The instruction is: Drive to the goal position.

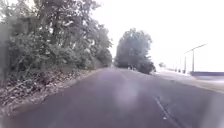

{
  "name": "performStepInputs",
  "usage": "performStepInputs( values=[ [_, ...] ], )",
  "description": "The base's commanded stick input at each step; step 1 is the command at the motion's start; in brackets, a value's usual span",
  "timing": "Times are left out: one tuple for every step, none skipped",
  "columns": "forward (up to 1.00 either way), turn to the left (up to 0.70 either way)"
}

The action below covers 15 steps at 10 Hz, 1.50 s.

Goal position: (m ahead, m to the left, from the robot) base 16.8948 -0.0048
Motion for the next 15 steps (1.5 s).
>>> performStepInputs(
  values=[
    [1.0,0.0],
    [1.0,0.0],
    [1.0,0.0],
    [1.0,-0.1],
    [1.0,-0.31],
    [1.0,-0.4],
    [1.0,-0.4],
    [1.0,-0.4],
    [1.0,-0.31],
    [1.0,-0.14],
    [1.0,-0.04],
    [1.0,0.0],
    [1.0,0.0],
    [1.0,0.0],
    [1.0,0.0]
  ],
)
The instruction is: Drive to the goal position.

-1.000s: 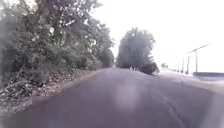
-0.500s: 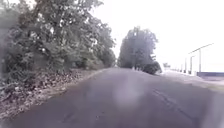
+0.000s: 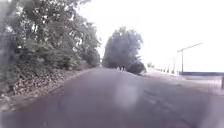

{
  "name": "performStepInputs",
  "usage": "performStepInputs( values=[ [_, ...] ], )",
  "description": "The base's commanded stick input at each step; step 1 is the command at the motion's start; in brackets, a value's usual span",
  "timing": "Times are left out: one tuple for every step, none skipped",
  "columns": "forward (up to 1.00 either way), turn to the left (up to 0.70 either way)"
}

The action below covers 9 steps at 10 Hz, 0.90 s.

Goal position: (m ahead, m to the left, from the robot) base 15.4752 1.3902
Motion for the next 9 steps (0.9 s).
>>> performStepInputs(
  values=[
    [1.0,0.0],
    [1.0,0.0],
    [1.0,0.0],
    [1.0,0.0],
    [1.0,0.0],
    [1.0,0.0],
    [1.0,0.0],
    [1.0,0.0],
    [1.0,0.0]
  ],
)
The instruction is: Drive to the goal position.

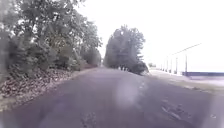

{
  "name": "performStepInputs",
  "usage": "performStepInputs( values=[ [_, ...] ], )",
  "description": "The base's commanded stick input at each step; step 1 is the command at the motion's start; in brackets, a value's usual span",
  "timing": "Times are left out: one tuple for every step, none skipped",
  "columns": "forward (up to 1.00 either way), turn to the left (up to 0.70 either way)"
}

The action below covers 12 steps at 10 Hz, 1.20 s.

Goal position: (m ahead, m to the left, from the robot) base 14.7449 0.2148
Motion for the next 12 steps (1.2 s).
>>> performStepInputs(
  values=[
    [1.0,0.0],
    [1.0,0.0],
    [1.0,0.0],
    [1.0,0.0],
    [1.0,0.0],
    [1.0,0.0],
    [1.0,0.0],
    [1.0,0.0],
    [1.0,0.0],
    [1.0,0.0],
    [1.0,0.0],
    [1.0,0.0]
  ],
)
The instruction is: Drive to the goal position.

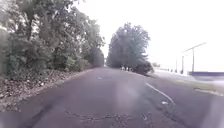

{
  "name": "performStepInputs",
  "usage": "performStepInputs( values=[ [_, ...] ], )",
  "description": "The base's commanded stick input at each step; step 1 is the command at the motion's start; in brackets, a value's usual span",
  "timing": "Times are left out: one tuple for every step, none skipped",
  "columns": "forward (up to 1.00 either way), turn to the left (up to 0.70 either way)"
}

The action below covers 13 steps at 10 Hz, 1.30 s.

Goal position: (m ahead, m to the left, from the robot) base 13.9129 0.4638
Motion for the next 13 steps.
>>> performStepInputs(
  values=[
    [1.0,0.0],
    [1.0,0.0],
    [1.0,0.0],
    [1.0,0.0],
    [1.0,0.0],
    [1.0,0.0],
    [1.0,0.0],
    [1.0,0.0],
    [1.0,0.0],
    [1.0,0.0],
    [1.0,0.0],
    [1.0,0.0],
    [1.0,0.0]
  ],
)
